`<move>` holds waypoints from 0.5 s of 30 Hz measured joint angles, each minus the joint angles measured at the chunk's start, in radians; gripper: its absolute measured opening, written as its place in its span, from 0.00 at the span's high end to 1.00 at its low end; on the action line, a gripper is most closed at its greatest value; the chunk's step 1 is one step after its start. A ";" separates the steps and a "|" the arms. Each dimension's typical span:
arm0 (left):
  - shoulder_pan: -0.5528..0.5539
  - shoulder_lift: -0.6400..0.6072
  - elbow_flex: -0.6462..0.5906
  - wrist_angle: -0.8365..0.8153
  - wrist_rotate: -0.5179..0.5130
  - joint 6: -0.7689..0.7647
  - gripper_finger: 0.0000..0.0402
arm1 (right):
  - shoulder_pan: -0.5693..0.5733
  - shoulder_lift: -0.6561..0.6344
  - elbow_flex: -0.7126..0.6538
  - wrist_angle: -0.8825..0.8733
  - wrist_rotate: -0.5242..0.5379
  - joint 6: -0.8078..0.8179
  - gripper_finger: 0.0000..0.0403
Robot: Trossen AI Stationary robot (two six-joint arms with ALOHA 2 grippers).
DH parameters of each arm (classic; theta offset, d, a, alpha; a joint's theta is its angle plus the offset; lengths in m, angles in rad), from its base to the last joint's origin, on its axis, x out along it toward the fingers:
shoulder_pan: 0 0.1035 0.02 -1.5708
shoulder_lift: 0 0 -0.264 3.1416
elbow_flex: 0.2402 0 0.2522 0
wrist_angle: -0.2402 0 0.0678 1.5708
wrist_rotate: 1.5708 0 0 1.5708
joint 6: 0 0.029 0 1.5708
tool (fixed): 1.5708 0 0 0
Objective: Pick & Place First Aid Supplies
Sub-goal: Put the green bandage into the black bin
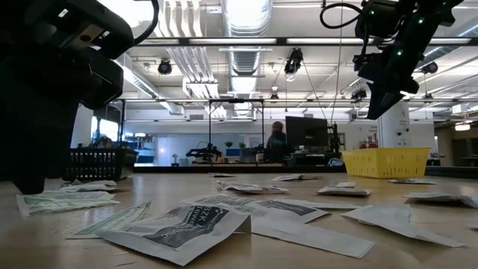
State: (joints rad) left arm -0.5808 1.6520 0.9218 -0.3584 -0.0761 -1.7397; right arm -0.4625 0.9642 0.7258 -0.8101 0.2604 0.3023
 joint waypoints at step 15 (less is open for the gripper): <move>-0.006 0.000 -0.012 0.030 -0.011 -0.008 0.70 | 0.000 0.000 0.000 0.000 0.000 0.000 0.83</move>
State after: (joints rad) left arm -0.5873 1.6520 0.9100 -0.3286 -0.0873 -1.7477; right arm -0.4625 0.9642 0.7258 -0.8101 0.2604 0.3027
